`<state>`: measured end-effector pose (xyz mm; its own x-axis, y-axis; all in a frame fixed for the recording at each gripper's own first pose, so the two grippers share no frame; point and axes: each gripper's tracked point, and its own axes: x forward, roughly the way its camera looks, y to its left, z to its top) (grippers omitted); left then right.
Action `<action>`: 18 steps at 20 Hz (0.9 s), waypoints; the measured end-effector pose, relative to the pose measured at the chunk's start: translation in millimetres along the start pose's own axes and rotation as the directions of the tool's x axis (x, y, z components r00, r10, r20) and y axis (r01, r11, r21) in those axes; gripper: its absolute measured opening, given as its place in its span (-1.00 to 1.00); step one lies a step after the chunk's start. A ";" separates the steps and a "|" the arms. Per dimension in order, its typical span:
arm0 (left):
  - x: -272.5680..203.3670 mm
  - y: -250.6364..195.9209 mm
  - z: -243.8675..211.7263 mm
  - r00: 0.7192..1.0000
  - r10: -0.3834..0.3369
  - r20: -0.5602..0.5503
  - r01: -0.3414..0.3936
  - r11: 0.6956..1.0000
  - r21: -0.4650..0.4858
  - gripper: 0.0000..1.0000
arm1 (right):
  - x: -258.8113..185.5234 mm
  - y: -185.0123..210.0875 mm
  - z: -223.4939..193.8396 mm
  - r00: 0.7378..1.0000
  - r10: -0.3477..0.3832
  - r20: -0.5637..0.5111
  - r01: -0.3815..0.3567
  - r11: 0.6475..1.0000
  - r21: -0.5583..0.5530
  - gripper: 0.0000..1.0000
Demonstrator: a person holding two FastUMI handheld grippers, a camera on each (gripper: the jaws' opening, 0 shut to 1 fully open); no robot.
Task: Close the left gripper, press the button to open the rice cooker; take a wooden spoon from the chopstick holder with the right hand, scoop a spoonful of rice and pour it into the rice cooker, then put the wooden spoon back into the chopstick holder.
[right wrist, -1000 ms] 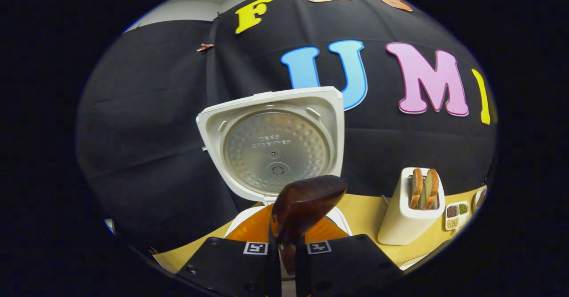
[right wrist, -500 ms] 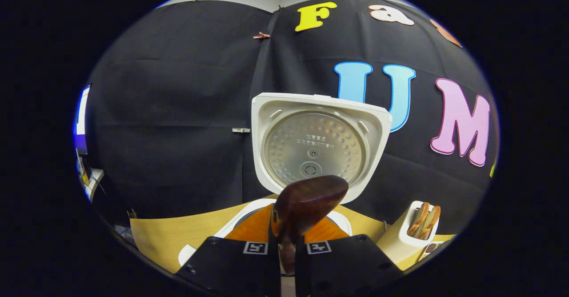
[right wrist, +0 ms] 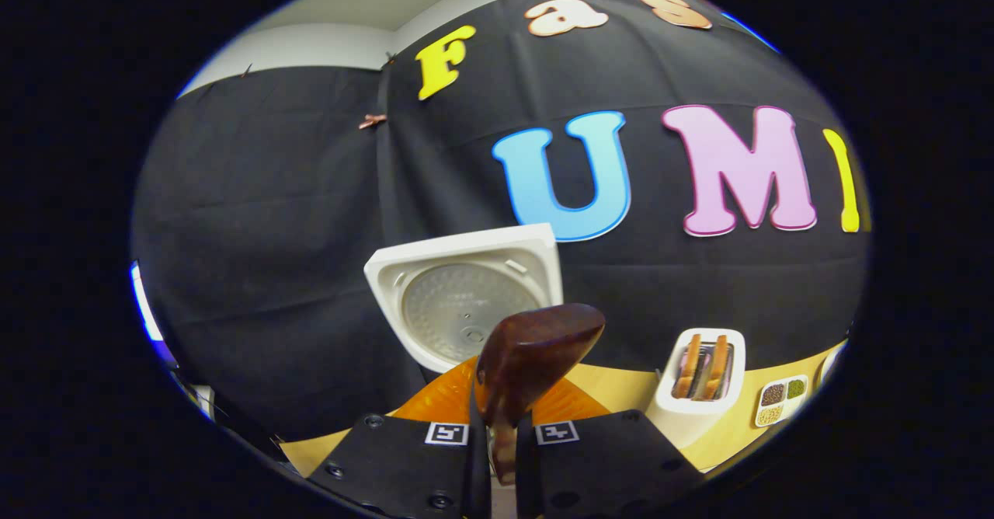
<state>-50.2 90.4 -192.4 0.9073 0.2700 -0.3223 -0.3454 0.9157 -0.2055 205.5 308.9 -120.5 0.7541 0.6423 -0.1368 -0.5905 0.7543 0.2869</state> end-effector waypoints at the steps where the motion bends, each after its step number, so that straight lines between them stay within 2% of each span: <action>1: 0.3 -8.8 2.8 1.000 -0.007 0.003 0.007 1.000 0.006 0.92 | -8.2 -15.6 9.4 1.000 -0.023 0.014 0.022 0.999 0.025 -0.67; 5: 5.4 -43.3 13.5 0.999 -0.038 0.017 0.037 0.999 0.033 0.92 | -62.4 -96.9 34.0 0.989 -0.141 0.041 0.139 0.989 0.041 -0.67; 6: 4.7 -52.6 13.7 0.999 -0.050 0.018 0.049 0.998 0.038 0.92 | -78.3 -121.8 35.2 0.982 -0.184 0.040 0.183 0.983 0.033 -0.77; 7: 4.2 -62.1 16.5 0.998 -0.060 0.019 0.059 0.997 0.046 0.92 | -94.8 -150.1 36.7 0.973 -0.229 0.037 0.228 0.973 0.037 -0.67; 12: 3.9 -101.4 20.4 0.996 -0.088 0.018 0.086 0.991 0.103 0.92 | -177.9 -255.7 35.5 0.914 -0.406 0.025 0.402 0.911 0.090 -0.67; 18: -0.6 -135.8 23.7 0.995 -0.093 0.020 0.090 0.988 0.126 0.92 | -252.3 -333.1 14.7 0.839 -0.544 -0.020 0.539 0.824 0.176 -0.66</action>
<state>1.8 -27.1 -142.4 0.9401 0.1894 -0.2833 -0.2294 0.9665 -0.1151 216.2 -106.5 -167.5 0.9480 0.1309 -0.2900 -0.0295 0.9437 0.3296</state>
